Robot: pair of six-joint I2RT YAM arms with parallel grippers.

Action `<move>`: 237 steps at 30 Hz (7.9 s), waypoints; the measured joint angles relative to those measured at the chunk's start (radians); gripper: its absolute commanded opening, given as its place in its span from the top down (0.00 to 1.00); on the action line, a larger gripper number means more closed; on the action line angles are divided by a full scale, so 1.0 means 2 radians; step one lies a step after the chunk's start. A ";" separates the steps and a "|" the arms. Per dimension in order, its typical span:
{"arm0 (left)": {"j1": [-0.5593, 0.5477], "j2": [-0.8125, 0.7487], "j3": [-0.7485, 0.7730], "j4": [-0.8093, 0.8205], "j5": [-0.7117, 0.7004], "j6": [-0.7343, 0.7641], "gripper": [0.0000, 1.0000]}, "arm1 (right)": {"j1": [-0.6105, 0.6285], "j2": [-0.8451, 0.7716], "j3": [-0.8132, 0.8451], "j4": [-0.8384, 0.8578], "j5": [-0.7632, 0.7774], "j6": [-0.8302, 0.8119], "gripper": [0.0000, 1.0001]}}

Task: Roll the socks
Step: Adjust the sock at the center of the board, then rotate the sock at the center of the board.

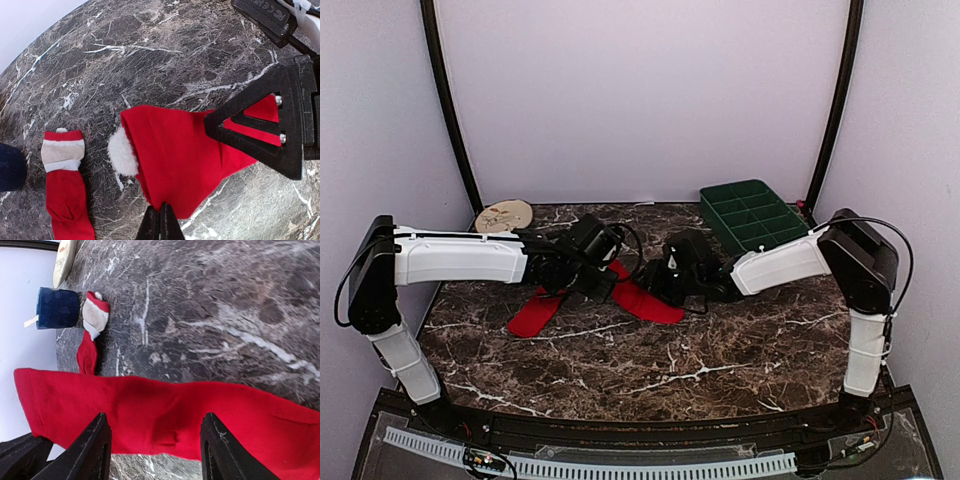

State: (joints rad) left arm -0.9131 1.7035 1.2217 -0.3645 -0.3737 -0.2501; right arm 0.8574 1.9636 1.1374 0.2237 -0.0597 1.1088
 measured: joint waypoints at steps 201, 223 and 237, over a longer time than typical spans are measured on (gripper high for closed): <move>-0.035 0.018 -0.100 0.085 0.131 -0.139 0.70 | 0.107 -0.180 -0.150 -0.221 0.221 0.080 1.00; 0.035 0.101 0.019 0.144 0.378 -0.197 0.46 | 0.127 -0.104 -0.034 -0.380 0.309 -0.054 1.00; 0.062 0.145 0.050 0.165 0.480 -0.237 0.42 | 0.138 -0.090 -0.011 -0.390 0.332 -0.177 1.00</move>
State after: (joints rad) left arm -0.7883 1.9938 1.3220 -0.0353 0.5873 -0.7235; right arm 1.1339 1.7836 1.1152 -0.5571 0.6033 0.7547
